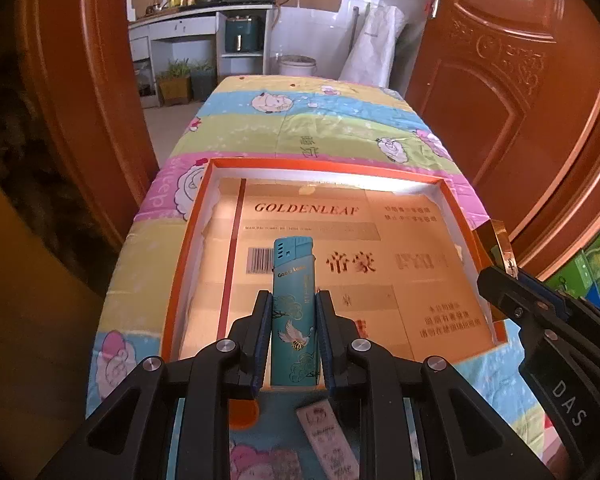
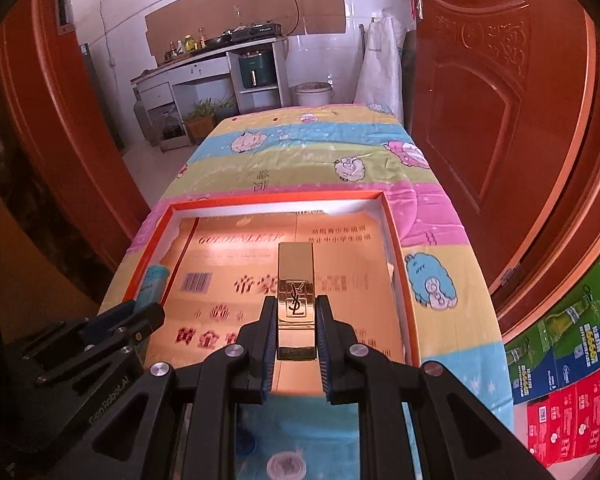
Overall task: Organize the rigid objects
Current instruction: 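Carry the gold lipstick and teal lighter with both tools into the GOLDENLEAF box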
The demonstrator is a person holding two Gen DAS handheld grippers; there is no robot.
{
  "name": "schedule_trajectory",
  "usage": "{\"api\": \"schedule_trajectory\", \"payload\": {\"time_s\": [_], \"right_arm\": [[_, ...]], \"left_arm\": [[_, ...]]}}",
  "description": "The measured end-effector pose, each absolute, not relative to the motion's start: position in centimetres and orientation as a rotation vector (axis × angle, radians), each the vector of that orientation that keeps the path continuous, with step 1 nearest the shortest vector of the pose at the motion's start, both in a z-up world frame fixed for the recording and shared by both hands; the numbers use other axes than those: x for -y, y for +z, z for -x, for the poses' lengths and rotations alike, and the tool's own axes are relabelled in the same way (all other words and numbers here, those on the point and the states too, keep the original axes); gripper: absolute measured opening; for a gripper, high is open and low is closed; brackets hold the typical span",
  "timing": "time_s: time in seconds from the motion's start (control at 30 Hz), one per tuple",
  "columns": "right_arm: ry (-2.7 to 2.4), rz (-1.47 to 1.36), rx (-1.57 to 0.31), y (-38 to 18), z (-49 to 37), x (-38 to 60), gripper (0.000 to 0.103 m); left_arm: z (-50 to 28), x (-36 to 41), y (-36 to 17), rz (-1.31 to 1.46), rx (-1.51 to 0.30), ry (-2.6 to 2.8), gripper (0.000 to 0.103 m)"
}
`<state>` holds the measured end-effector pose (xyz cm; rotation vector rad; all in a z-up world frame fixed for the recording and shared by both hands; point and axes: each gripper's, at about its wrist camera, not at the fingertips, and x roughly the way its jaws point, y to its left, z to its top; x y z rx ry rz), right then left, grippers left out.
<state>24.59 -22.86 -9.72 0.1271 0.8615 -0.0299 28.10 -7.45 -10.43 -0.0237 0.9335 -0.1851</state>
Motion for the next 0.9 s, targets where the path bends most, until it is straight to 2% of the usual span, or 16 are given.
{"api": "schedule_trajectory", "payload": {"time_s": [0.57, 0.9], "right_arm": [[-0.023, -0.146, -0.924, -13.2, -30.5, 23.6, 0.018], [-0.060, -0.129, -0.991, -15.8, -32.2, 23.6, 0.018]], "left_arm": [[-35.5, 8.1, -13.1, 0.013, -1.016, -0.168, 0.022], [-37.1, 8.4, -15.7, -0.013, -1.046, -0.144, 0.022]]}}
